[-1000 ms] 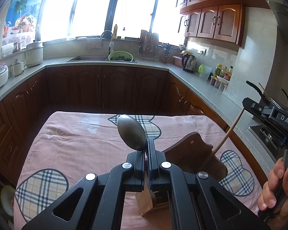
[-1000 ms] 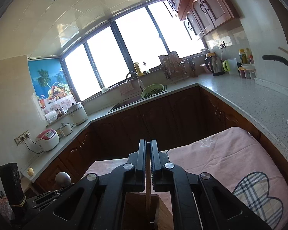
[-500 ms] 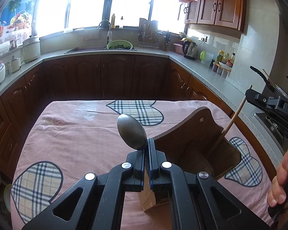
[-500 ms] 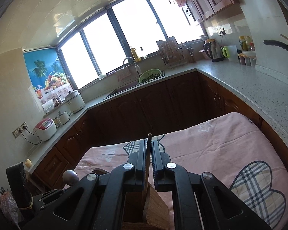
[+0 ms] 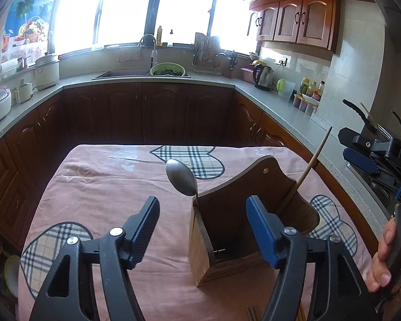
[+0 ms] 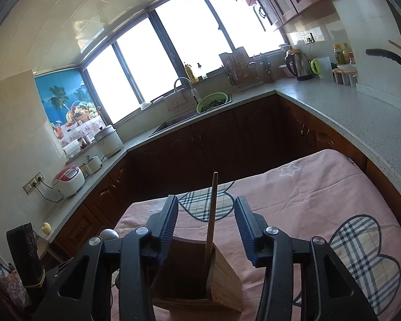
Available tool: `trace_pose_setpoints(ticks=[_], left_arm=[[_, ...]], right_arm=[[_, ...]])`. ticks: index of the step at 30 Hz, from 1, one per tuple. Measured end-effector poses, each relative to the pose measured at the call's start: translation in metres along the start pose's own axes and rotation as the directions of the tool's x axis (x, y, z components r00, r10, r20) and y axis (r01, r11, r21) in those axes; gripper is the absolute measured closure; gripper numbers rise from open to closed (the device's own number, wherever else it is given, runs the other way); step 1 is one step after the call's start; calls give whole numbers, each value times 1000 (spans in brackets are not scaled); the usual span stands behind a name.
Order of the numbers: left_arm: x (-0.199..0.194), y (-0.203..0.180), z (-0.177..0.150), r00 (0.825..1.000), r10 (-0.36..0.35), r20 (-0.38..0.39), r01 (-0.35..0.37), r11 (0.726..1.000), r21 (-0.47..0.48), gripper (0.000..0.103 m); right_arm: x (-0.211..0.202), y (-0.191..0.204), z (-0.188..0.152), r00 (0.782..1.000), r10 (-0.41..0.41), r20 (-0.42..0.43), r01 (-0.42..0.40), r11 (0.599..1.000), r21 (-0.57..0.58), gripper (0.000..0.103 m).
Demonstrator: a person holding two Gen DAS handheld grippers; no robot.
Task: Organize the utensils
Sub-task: 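Open both tools to release the spoon and chopstick, then withdraw, then close the left tool on a thin metal chopstick while the right tool grasps a wooden chopstick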
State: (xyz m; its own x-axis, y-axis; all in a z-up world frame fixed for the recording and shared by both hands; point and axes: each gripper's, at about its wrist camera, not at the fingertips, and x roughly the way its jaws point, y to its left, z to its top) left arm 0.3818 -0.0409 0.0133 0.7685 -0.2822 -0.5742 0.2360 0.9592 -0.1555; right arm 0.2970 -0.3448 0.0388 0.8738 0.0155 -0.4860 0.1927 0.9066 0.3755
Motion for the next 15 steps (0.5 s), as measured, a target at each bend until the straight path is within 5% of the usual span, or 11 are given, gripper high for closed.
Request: trace_pose_setpoints(ticks=[3, 15], left_arm=[[-23, 5, -13, 1000, 11, 20, -11, 1000, -18, 18], [-109, 7, -73, 999, 40, -4, -40, 999, -33, 15]], right_arm=[[-17, -5, -4, 999, 24, 21, -24, 999, 26, 14], [-84, -7, -48, 1000, 19, -15, -19, 1000, 3, 13]])
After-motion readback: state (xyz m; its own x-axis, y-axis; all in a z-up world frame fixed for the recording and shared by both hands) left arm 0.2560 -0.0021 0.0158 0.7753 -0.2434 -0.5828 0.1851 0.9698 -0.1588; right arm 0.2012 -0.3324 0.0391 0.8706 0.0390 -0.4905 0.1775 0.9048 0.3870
